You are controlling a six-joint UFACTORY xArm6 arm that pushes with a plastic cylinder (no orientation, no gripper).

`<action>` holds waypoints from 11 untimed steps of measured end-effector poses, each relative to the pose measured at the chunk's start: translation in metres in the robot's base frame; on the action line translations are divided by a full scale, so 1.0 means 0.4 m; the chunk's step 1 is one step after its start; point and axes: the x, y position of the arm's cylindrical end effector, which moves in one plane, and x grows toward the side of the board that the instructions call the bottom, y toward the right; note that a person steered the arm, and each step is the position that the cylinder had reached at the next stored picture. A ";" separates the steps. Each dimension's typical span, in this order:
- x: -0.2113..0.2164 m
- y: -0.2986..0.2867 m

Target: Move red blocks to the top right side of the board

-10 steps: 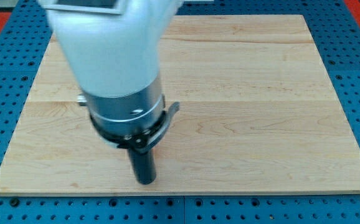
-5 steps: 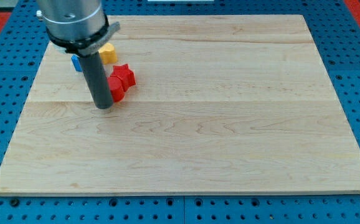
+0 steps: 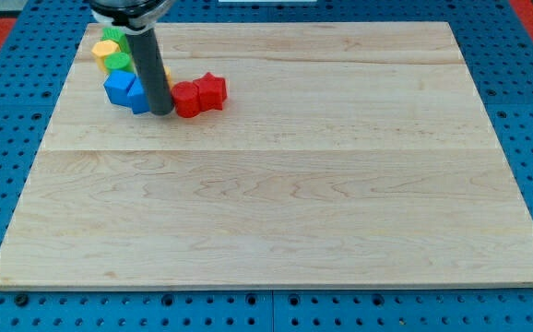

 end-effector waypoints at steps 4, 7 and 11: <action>-0.152 0.243; -0.306 0.453; -0.258 0.622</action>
